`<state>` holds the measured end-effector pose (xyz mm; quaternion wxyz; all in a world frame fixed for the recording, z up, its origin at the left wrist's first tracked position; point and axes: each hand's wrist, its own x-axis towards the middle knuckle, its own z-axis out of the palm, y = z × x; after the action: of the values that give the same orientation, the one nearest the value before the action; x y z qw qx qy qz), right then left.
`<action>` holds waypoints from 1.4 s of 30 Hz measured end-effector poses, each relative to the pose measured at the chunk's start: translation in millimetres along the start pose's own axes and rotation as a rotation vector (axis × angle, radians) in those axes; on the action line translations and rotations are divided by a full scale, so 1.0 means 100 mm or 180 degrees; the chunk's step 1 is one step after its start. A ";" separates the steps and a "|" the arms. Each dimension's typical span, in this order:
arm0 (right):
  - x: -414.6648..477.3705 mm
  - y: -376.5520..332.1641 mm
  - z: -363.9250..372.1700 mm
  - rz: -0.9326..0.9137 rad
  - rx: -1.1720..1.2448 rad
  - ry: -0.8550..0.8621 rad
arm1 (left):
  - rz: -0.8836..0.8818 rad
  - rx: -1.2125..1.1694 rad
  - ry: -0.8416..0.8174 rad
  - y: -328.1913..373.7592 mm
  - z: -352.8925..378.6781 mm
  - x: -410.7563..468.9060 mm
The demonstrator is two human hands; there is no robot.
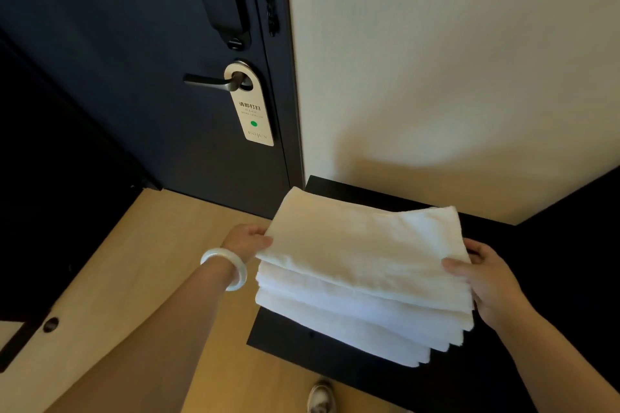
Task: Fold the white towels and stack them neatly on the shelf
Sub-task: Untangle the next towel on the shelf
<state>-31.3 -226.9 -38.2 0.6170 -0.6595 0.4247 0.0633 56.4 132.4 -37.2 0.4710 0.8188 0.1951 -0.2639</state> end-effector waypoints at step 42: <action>-0.84 -0.30 -3.65 -0.1818 -0.3280 0.0487 | 0.2576 0.3088 -0.0011 2.01 4.12 -2.42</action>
<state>-226.0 -506.8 120.2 0.1776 -0.9649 0.1882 0.0451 -121.8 -341.2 74.5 0.1089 0.9477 -0.2728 -0.1246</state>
